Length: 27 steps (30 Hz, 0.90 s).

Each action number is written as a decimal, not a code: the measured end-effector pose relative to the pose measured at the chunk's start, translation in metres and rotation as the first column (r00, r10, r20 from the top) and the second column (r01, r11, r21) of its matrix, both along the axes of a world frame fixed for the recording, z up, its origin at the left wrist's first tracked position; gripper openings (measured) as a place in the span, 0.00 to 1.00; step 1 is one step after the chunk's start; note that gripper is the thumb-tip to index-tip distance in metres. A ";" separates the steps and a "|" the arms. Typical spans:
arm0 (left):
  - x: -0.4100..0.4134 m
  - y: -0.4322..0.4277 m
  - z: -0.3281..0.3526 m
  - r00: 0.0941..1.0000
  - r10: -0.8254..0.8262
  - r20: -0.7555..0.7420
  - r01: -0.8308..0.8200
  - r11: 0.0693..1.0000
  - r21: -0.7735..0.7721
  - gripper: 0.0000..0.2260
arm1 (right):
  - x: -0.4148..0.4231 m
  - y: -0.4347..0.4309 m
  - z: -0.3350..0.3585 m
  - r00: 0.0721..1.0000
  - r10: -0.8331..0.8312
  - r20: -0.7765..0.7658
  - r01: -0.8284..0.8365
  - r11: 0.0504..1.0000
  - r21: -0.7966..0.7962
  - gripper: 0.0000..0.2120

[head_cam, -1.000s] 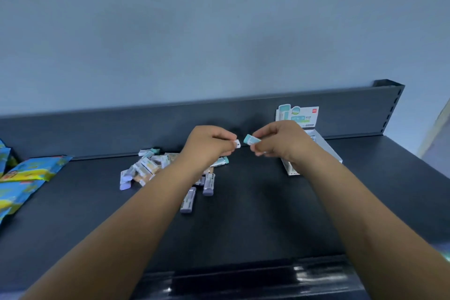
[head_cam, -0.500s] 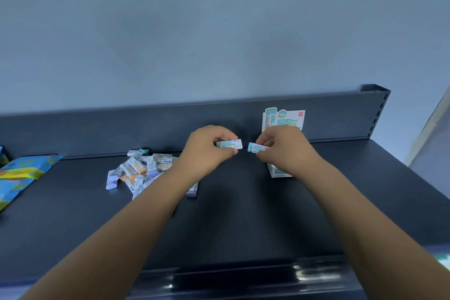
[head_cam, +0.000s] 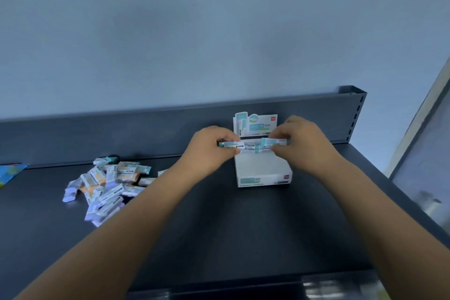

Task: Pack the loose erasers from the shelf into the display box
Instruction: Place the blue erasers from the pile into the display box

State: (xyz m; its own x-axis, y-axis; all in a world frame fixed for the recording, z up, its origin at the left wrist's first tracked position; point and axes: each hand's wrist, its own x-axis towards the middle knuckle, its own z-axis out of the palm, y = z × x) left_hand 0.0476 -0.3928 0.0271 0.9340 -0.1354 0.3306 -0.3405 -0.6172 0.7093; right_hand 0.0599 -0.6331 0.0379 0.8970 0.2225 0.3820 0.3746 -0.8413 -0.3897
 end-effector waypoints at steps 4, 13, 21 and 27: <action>0.010 -0.029 -0.004 0.998 0.061 -0.023 -0.061 0.998 0.018 0.11 | 0.016 -0.023 -0.005 0.995 0.095 -0.021 -0.096 0.995 -0.036 0.07; 0.013 -0.055 -0.010 0.984 0.172 0.044 -0.174 0.984 0.033 0.10 | 0.040 -0.035 -0.038 0.960 0.279 -0.017 -0.203 0.740 0.641 0.10; 0.024 -0.051 -0.010 0.943 0.256 0.213 -0.315 0.893 0.322 0.11 | 0.052 -0.028 -0.067 0.923 0.111 0.367 -0.258 0.888 0.381 0.12; 0.037 -0.055 -0.027 0.907 0.178 0.381 -0.370 0.768 0.523 0.06 | 0.057 -0.027 -0.070 0.868 0.211 0.449 -0.328 0.924 0.199 0.13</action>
